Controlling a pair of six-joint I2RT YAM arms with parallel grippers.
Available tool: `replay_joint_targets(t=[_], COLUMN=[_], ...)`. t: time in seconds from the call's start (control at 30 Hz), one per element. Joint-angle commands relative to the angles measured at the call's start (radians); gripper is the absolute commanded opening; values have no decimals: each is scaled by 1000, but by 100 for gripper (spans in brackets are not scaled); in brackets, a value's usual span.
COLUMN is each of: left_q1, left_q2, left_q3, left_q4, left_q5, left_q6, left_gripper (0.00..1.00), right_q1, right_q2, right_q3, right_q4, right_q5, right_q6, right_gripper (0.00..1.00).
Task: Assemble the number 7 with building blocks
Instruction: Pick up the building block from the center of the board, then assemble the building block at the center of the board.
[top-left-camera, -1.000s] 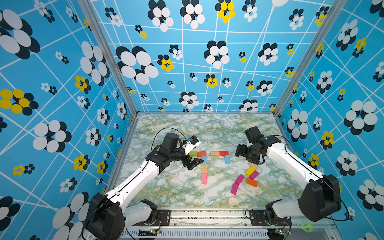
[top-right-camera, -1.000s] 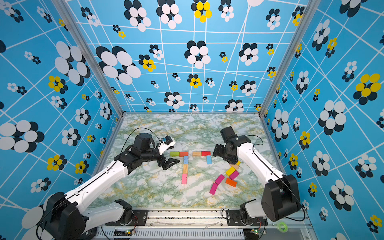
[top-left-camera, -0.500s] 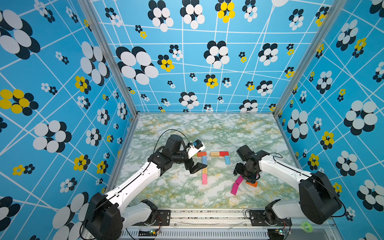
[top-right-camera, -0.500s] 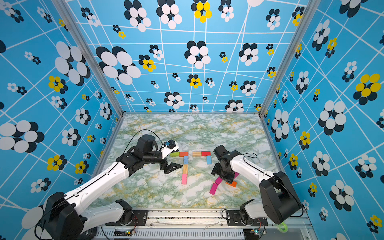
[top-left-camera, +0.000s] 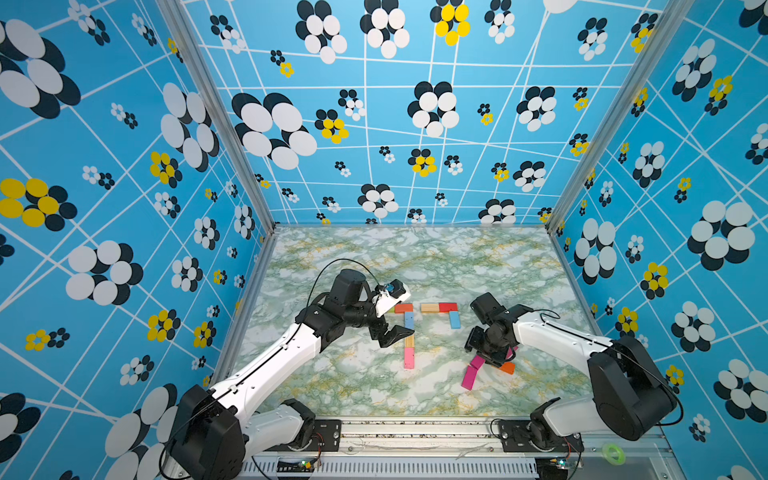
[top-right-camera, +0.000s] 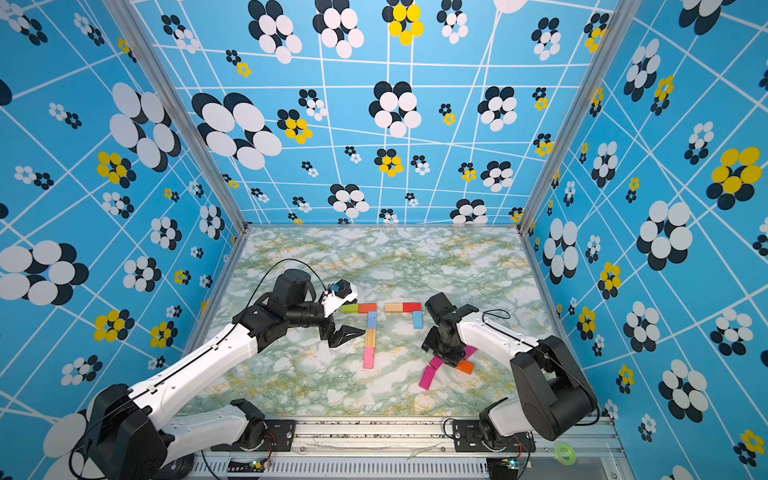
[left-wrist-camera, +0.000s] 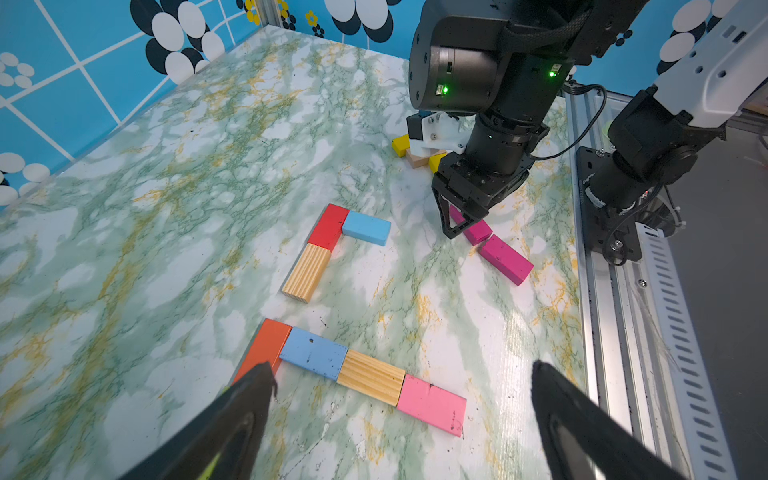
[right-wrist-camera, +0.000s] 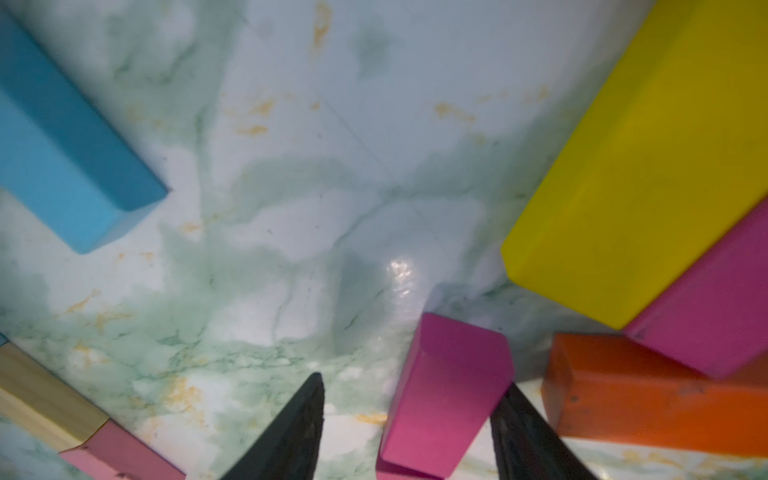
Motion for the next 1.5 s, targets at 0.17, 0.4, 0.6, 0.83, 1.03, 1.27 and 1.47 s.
replay_joint_targets(t=[0.17,0.4,0.6,0.83,1.03,1.27,1.47], left_q1=[-6,-6,-6,-4,-4,-3,-3], left_q2=[0,15,21,34,41,48,52], left_q3=[1,6,6,6,4,6,4], left_q4=[-30,-33,-35,-41,-44,-47,-49], left_q5=[-6,-12,-23,-29,-42,-49,-54], left_q6=[15,12,13,16,22,25,29], left_gripper=[99,99,99,99,99,99,99], right_q1=[52,68,68,66,68,68,66], right_q2=[49,68,80,209,265,322,364], right_q3=[35,73,191,365,402,409,420], right_q4=[-69,-94,-184,-240,-222,-212,-213], right_q5=[73,89,137,53,2,-8,6], right_q6=[-39,-82,-198,-379,-453,-511,-530], right_gripper=[52,29,29,29,29,29,29])
